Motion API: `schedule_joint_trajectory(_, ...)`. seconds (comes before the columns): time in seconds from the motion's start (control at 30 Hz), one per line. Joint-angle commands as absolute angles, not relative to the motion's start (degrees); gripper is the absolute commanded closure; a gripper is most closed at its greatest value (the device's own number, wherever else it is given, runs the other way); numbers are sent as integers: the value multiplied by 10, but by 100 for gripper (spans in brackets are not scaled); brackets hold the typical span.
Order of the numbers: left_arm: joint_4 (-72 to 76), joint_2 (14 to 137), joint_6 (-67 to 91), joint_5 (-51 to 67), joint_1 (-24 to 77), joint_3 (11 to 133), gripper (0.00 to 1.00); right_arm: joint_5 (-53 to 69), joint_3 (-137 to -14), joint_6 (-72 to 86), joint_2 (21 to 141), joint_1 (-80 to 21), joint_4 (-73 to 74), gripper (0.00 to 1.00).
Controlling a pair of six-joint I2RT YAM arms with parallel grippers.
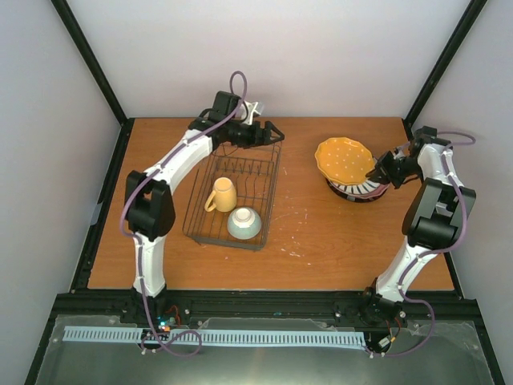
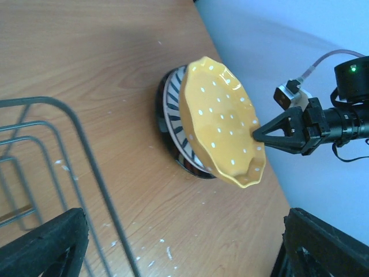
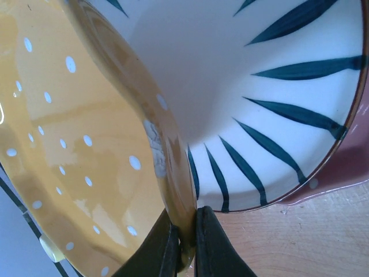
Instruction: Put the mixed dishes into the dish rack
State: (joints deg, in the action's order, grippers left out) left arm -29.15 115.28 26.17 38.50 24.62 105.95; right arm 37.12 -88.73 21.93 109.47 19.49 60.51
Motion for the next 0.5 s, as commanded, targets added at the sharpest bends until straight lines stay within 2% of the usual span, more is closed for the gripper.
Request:
schedule_joint_trajectory(0.0,-284,1211,296,471,266,1133,8,445,-887,218,1045,198,581,97)
schedule_joint_trajectory(0.47,-250,1326,363,513,315,1252,8,466,-866,224,1017,198,573,97)
